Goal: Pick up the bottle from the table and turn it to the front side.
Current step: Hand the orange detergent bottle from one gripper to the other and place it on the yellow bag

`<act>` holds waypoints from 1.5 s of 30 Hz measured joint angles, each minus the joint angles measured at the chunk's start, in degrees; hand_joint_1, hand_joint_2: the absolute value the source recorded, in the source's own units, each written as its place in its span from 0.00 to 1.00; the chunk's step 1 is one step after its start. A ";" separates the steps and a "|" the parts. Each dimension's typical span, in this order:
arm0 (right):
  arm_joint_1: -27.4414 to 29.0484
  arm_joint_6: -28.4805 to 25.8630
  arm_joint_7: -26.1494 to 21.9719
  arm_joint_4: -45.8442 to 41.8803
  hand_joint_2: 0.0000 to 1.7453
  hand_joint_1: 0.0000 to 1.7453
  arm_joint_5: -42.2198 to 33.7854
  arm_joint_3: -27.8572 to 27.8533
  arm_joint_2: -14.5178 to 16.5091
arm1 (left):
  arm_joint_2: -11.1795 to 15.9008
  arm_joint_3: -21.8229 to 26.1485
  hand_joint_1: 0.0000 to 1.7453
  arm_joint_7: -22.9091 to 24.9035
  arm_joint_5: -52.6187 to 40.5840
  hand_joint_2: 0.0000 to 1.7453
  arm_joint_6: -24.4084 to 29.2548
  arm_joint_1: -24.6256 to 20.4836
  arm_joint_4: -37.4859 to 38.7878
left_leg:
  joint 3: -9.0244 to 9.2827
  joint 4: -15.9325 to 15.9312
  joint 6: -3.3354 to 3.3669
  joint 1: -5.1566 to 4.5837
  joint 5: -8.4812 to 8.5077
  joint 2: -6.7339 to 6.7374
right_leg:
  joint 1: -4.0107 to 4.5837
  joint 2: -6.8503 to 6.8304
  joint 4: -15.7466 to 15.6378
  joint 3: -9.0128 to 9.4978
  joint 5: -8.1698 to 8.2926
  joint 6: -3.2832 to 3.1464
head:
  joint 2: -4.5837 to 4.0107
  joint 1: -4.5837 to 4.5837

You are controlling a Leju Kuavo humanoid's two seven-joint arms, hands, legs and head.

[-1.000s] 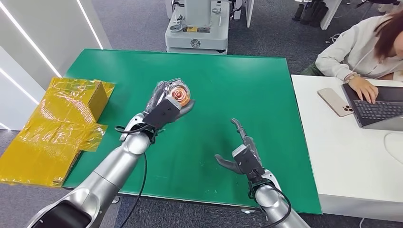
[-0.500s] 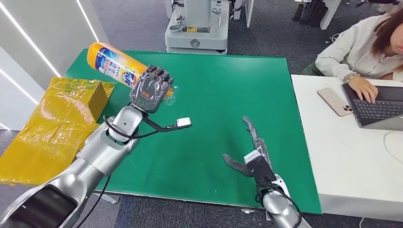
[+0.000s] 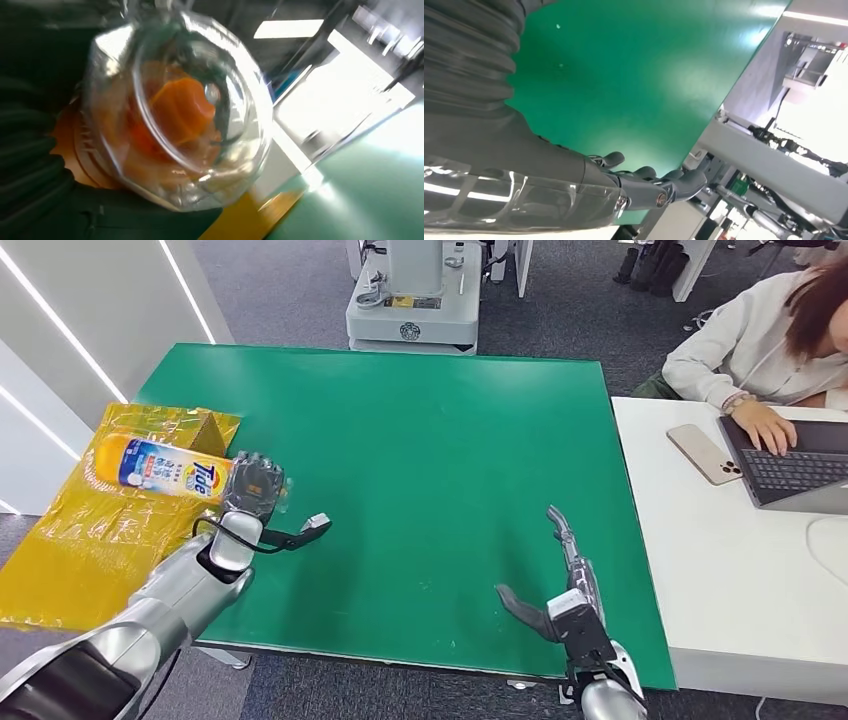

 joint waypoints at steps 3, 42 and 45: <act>1.04 0.37 0.57 -1.19 1.00 0.00 1.00 -0.61 0.01 | 1.01 0.74 1.00 1.20 -0.03 1.00 -2.10 1.76 0.89 | -0.01 0.00 0.00 0.00 0.00 -0.02 | 0.00 -0.03 0.00 0.00 0.00 0.00 | 0.00 0.00; -4.96 7.00 -0.28 4.62 1.00 0.00 -0.28 -1.03 1.90 | -8.22 20.68 0.00 -28.31 18.48 1.00 4.42 3.65 8.83 | 0.39 0.02 -0.01 -0.03 0.02 -0.17 | -0.04 -0.23 0.03 0.46 0.03 0.03 | 0.00 0.01; -5.08 6.85 -0.33 5.14 1.00 0.00 -0.89 -0.92 2.29 | -9.67 22.70 0.00 -35.16 24.81 1.00 9.21 6.51 7.31 | 0.35 0.03 -0.01 -0.03 0.02 -0.20 | -0.04 -0.25 0.02 0.45 0.02 0.03 | 0.00 0.01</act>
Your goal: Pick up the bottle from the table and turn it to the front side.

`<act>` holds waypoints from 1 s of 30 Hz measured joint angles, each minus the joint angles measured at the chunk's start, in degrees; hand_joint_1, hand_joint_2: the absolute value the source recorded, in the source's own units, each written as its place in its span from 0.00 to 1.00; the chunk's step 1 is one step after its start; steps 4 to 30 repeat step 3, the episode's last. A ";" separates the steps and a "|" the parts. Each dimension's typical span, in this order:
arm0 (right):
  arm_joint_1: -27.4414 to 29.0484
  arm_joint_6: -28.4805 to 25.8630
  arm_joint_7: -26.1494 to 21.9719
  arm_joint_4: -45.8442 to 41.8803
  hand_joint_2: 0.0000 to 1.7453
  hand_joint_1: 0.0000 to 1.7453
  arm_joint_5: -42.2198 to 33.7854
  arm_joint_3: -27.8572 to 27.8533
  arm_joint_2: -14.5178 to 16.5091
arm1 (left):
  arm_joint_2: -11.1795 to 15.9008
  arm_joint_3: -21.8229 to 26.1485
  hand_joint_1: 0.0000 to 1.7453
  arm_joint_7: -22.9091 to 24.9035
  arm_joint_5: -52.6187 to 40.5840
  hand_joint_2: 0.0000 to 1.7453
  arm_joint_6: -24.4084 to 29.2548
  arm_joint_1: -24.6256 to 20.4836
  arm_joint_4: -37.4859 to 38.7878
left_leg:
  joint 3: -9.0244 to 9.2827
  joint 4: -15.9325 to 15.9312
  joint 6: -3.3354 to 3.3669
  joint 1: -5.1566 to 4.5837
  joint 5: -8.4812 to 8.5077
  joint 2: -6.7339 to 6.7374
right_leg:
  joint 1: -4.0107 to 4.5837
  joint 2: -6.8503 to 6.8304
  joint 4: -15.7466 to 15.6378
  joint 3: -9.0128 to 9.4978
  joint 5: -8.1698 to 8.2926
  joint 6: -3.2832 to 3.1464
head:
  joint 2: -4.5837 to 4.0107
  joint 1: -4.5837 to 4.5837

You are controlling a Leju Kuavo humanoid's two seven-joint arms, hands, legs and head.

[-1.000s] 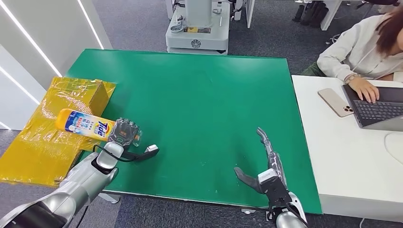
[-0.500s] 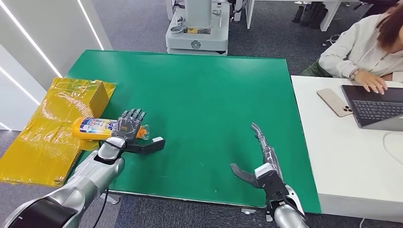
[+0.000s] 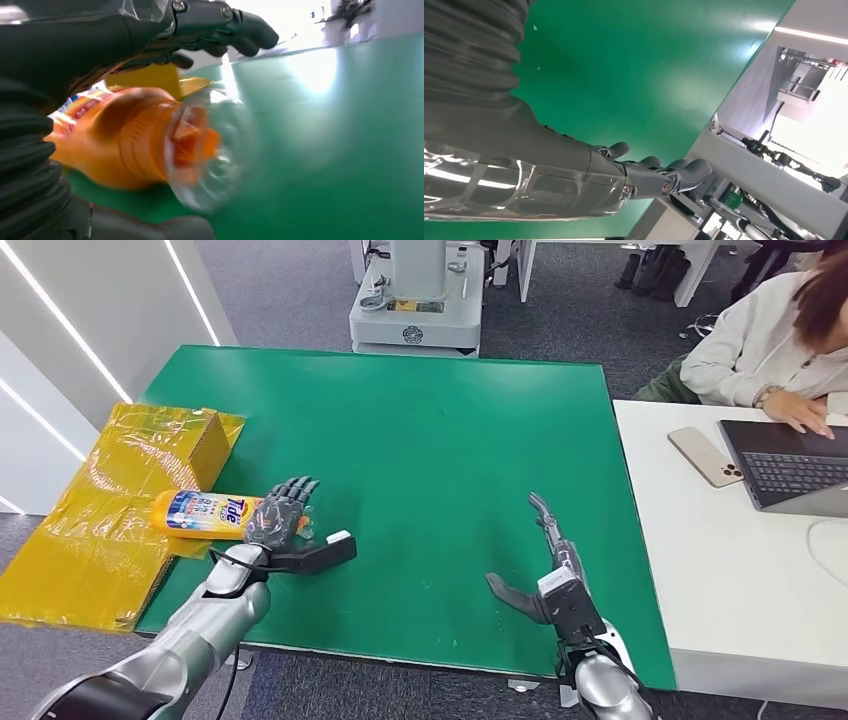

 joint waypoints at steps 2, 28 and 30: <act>0.00 -0.34 -0.15 0.27 1.00 0.00 -0.64 0.10 0.17 | -0.99 1.08 0.00 -5.11 4.72 1.00 2.75 2.02 -1.86 | -0.01 0.01 0.00 -0.01 0.00 0.05 | -0.01 0.07 -0.01 -0.03 0.01 0.00 | 0.00 0.00; 0.00 -0.44 -0.20 0.35 1.00 0.00 -0.84 0.13 0.20 | -1.25 1.34 0.00 -6.65 6.21 1.00 3.48 2.54 -2.43 | -0.01 0.01 0.00 -0.01 0.00 0.07 | -0.01 0.09 -0.01 -0.04 0.01 0.00 | 0.00 0.00; 0.00 -0.44 -0.20 0.35 1.00 0.00 -0.84 0.13 0.20 | -1.25 1.34 0.00 -6.65 6.21 1.00 3.48 2.54 -2.43 | -0.01 0.01 0.00 -0.01 0.00 0.07 | -0.01 0.09 -0.01 -0.04 0.01 0.00 | 0.00 0.00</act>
